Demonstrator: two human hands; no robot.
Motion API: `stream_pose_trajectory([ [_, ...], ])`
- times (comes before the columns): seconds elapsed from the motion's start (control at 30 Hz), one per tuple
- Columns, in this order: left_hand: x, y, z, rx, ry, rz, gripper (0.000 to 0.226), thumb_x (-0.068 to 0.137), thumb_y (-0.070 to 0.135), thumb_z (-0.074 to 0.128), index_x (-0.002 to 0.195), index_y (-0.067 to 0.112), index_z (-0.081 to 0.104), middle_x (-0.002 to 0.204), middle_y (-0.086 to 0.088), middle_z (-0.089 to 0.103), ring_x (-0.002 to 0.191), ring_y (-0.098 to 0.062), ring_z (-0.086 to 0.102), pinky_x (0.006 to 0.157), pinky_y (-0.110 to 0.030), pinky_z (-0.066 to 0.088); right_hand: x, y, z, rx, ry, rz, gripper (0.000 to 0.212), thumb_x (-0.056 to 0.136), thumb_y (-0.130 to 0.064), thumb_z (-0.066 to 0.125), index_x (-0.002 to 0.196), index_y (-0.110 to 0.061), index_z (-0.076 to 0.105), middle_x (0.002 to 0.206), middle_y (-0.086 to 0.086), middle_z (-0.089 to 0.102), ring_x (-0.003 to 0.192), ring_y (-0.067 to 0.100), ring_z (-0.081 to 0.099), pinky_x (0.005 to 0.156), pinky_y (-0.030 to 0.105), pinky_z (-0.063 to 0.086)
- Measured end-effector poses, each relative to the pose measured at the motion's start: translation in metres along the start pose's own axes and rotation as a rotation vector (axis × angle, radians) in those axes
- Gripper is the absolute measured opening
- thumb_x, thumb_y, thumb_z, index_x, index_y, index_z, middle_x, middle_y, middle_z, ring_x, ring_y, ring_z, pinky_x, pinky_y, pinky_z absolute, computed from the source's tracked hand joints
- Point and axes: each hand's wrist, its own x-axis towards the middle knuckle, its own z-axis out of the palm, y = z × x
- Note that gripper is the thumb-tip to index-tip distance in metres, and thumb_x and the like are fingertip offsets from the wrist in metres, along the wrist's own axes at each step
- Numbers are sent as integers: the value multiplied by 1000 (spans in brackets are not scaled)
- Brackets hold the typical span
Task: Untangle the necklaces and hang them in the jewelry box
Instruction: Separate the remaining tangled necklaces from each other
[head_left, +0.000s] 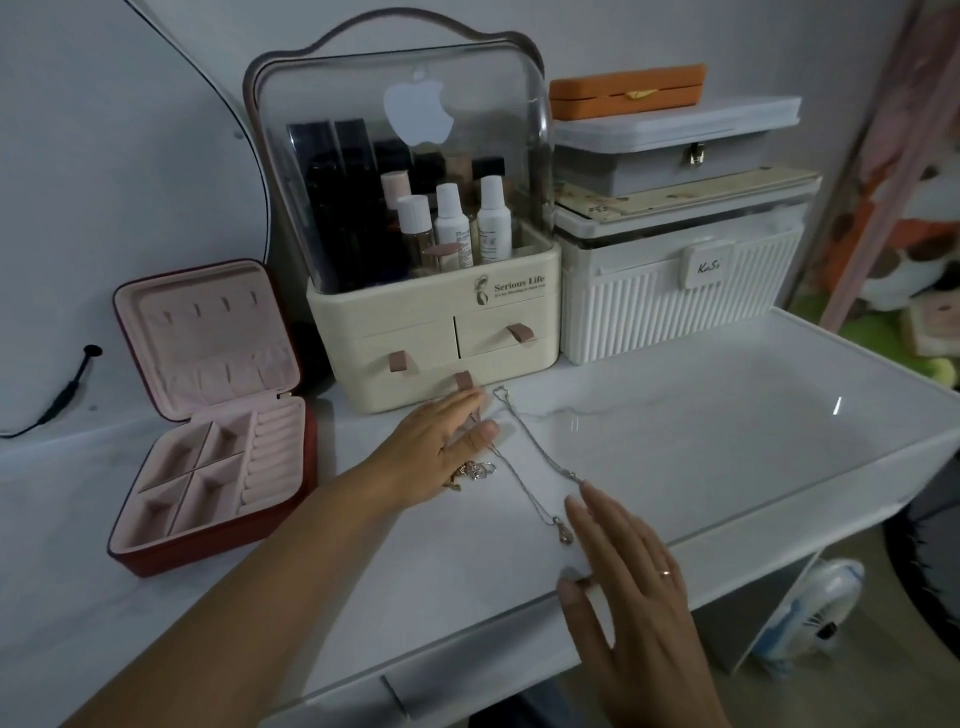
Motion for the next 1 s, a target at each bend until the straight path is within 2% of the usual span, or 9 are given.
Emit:
stream_pose_trajectory([
  [0.07,2,10,0,21,-15,63,104,70,88,7,147,22,28,156,8,23,141,1,15,117,-25,9,5,6,-5,-46,-42,25,54,98,-51,23,141,-21,38,148,-4,39,139,2,25,114,23,14],
  [0.13,8,19,3,97,-64,109,101,72,85,5,146,22,31,156,7,22,140,2,12,115,-21,6,7,9,-7,-91,-101,18,54,98,-52,23,136,-20,47,142,-4,46,135,3,31,115,22,12],
  [0.3,20,22,13,271,-192,45,90,79,72,7,151,18,15,160,4,6,144,-1,-2,118,-28,-2,1,15,-10,-52,-78,-9,49,99,-48,25,123,-22,59,132,-12,52,126,4,44,111,25,23],
  [0.43,18,26,11,255,-196,-3,88,79,68,12,151,17,12,160,4,5,144,-2,-1,117,-26,-3,-1,17,-13,13,-73,-20,45,100,-46,26,124,-24,57,132,-11,54,126,1,44,109,28,28],
  [0.53,8,34,2,97,-119,5,83,81,67,19,149,19,25,157,6,19,142,-3,15,115,-24,13,1,16,-17,64,-100,5,43,99,-48,27,129,-27,50,135,-12,52,129,-1,41,110,26,26],
  [0.63,-12,35,-18,-183,77,-52,64,84,63,33,134,28,50,138,17,46,122,1,45,94,-16,40,11,10,-21,85,-99,36,42,94,-47,38,130,-29,49,138,-13,49,130,-3,38,108,26,31],
  [0.77,-39,19,-30,-209,274,-128,23,89,33,62,110,25,67,107,14,67,93,11,56,81,-4,40,51,-11,-22,83,-164,39,41,88,-46,45,123,-29,58,123,-21,50,114,0,45,96,28,38],
  [0.9,-59,8,-32,-246,217,-198,22,84,27,68,106,29,66,103,11,66,89,1,61,80,-18,46,107,-30,4,30,-379,-144,30,88,-32,61,118,-27,63,119,-9,63,111,9,53,96,28,36],
  [1.0,-67,4,-36,-200,242,-190,26,87,26,65,113,28,63,105,14,64,93,3,59,82,-16,45,141,-31,27,3,-572,-283,33,83,-25,69,116,-23,66,113,-3,66,105,15,56,95,37,44],
])
